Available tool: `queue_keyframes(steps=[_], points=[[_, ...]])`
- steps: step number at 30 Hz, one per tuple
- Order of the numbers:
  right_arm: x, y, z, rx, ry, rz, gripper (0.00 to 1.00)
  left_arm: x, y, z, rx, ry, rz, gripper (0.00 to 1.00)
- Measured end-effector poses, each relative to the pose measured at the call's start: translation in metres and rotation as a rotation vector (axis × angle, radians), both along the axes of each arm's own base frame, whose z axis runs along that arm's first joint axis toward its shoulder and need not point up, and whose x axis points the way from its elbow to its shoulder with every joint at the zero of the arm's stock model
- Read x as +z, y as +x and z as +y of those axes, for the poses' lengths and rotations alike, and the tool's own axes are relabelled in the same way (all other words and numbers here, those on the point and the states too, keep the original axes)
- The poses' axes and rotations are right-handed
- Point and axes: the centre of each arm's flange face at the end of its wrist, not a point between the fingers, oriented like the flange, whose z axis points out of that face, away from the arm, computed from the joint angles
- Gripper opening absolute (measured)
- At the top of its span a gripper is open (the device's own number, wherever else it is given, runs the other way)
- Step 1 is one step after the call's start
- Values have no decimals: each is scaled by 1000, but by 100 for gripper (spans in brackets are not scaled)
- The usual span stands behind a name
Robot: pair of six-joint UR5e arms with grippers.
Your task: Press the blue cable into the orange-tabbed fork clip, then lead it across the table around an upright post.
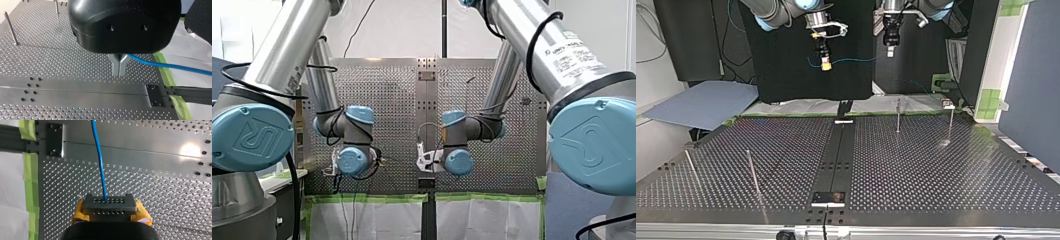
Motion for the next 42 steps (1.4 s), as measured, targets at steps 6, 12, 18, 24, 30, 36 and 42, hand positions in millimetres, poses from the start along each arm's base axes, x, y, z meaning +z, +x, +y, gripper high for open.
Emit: queue_keyframes(steps=[6, 12, 18, 24, 30, 36, 42], points=[[34, 8, -14, 27, 13, -72, 0, 14, 4, 8, 58, -43, -4, 2], [71, 21, -27, 67, -5, -121, 0, 36, 23, 13, 120, -101, -50, 2], [104, 35, -37, 89, -26, -146, 0, 57, 41, 19, 128, -176, -117, 2], [91, 48, -41, 113, -24, -152, 0, 52, 57, 28, 128, -180, -134, 2], [68, 54, -41, 132, -9, -175, 0, 39, 74, 38, 127, -174, -139, 2], [41, 56, -47, 132, -6, -185, 0, 32, 97, 44, 125, -181, -163, 2], [19, 64, -56, 134, -14, -201, 0, 21, 113, 54, 128, -163, -174, 2]])
